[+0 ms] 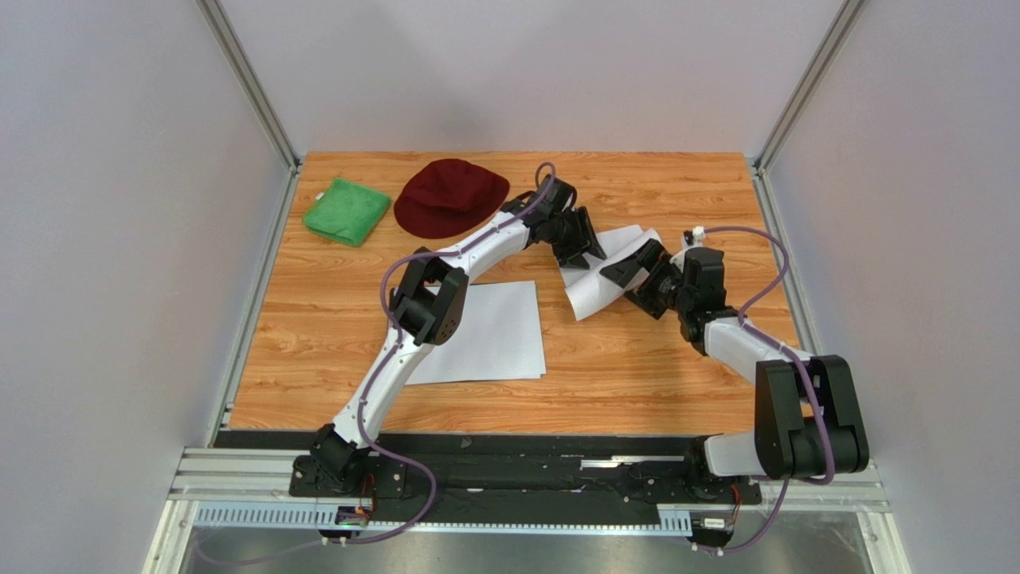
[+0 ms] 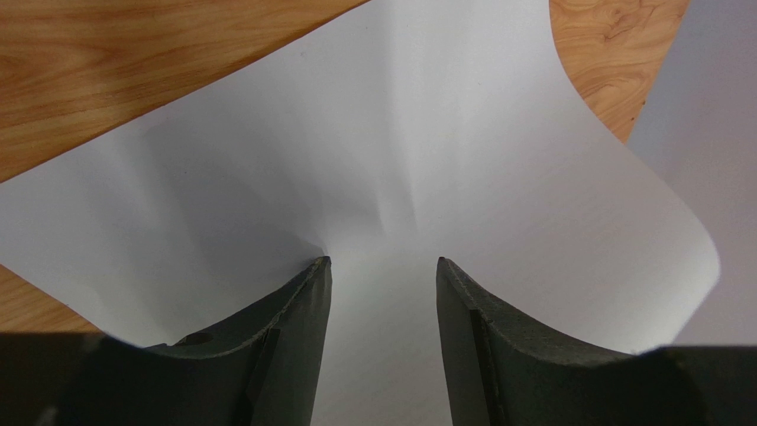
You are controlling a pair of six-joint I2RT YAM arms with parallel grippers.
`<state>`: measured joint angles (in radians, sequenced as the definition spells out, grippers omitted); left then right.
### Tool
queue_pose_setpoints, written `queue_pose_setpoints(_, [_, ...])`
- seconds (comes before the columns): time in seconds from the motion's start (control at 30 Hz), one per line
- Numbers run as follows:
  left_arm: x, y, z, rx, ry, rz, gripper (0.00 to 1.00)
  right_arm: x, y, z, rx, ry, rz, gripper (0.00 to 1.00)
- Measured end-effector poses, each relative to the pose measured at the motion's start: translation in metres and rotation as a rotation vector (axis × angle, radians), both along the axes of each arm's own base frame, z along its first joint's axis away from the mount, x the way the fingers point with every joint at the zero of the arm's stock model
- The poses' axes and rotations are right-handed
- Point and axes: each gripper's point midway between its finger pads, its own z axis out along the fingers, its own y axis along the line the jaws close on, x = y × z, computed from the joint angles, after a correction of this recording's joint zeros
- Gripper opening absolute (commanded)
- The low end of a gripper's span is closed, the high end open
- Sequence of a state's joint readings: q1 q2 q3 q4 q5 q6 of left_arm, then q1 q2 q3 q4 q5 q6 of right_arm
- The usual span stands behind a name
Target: Put the files into the folder
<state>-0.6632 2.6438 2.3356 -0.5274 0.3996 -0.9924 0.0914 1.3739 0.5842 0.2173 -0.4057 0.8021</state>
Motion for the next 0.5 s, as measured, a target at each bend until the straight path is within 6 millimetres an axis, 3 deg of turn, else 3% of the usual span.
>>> queue_pose_setpoints(0.3, [-0.003, -0.002, 0.0, -0.016, 0.008, -0.013, 0.57, 0.002, 0.002, 0.002, 0.168, -0.026, -0.108, 0.94])
queue_pose_setpoints(0.5, [-0.004, -0.004, 0.0, -0.029, 0.016, -0.019, 0.58, 0.009, 0.001, 0.017, 0.213, -0.059, -0.135, 0.94])
